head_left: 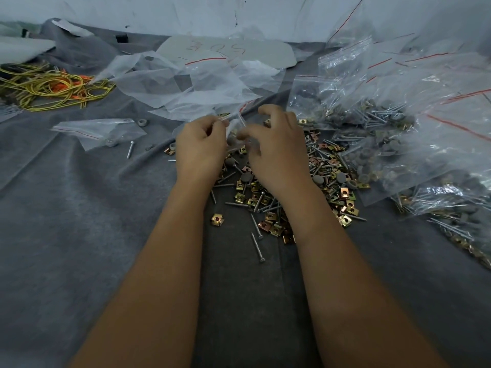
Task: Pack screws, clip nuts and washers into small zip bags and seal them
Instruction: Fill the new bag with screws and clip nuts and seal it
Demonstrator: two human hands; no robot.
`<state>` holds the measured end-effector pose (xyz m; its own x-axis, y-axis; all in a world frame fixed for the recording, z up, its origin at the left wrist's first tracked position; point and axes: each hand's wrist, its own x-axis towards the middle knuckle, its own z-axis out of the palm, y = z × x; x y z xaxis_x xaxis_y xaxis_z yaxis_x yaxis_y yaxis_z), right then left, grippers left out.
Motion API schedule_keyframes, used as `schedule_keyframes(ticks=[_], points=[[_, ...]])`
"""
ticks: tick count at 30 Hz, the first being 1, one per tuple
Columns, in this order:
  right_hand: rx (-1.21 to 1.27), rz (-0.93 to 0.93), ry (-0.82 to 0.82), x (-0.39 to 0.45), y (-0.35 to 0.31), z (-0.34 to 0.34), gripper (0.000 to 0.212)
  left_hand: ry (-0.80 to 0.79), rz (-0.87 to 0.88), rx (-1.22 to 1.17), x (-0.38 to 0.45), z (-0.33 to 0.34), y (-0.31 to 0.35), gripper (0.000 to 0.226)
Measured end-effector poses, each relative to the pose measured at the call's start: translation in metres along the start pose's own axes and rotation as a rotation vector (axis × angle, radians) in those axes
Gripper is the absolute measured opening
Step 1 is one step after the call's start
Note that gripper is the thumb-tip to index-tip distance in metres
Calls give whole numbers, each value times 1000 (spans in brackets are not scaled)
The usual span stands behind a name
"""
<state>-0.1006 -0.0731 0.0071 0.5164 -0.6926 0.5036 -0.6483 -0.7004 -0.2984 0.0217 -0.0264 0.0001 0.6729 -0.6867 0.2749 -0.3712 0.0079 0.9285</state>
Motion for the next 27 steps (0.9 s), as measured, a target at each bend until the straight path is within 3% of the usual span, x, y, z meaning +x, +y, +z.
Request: schedule_keyframes(ticks=[3,7,9,11,14,17,27], points=[[7,28,75,1,3,-2,21,108,104,212,2,-6,-2,27],[326,17,125,2,-5,-4,58,356,196,328,2,-16,0,33],[312,38,67,3,-7,-4,46,422,206,338,4,-20,-2,34],[111,3,-58,2,-8,0,24,399,190,313,5,-21,-4,33],[-120,-81,-210,-1,-10,9,29,215,111,172,6,-13,-8,26],[-138,-68,-190,-1,-10,12,30,101,45,96,7,-8,-11,19],[-164,-70,-121,-2,-12,12,25,103,-14,47,3,-7,-6,21]])
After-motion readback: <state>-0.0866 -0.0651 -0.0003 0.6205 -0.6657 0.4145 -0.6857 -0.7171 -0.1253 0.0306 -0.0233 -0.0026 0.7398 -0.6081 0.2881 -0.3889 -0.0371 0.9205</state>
